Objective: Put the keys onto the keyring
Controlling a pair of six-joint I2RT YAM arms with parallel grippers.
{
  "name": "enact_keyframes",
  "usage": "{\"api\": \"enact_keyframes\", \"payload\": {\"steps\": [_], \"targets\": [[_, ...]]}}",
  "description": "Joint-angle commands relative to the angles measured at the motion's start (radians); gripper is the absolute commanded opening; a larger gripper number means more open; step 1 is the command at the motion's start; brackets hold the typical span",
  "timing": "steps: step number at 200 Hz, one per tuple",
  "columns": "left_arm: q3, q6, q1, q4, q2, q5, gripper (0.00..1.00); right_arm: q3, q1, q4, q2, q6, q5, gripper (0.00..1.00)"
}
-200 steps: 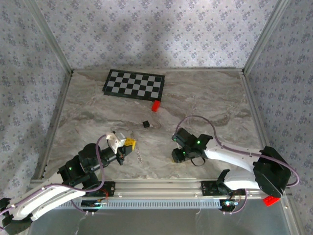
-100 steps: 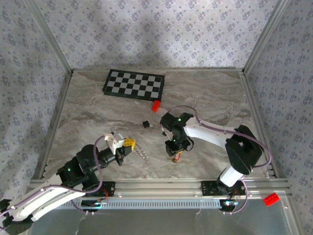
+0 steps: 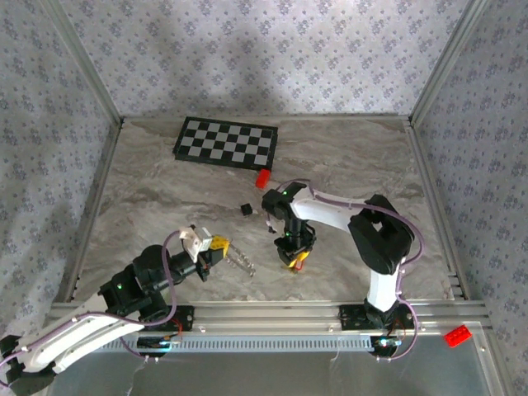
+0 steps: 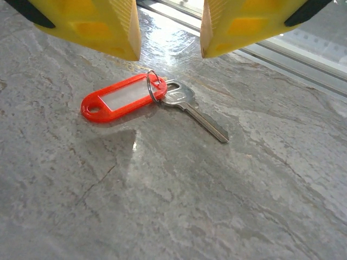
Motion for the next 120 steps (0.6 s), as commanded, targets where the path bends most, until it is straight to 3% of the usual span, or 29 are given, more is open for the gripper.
{"api": "enact_keyframes", "payload": {"steps": [1, 43, 120], "targets": [[0.014, 0.021, 0.002, 0.075, 0.003, 0.017, 0.00, 0.030, -0.009, -0.044, 0.031, -0.037, -0.003, 0.35], [0.017, 0.024, 0.002, 0.076, 0.008, 0.019, 0.00, 0.031, -0.017, -0.036, 0.076, -0.064, -0.017, 0.34], [0.016, 0.022, 0.000, 0.075, 0.008, 0.025, 0.00, 0.046, -0.023, -0.051, 0.113, -0.101, -0.043, 0.22]]}}
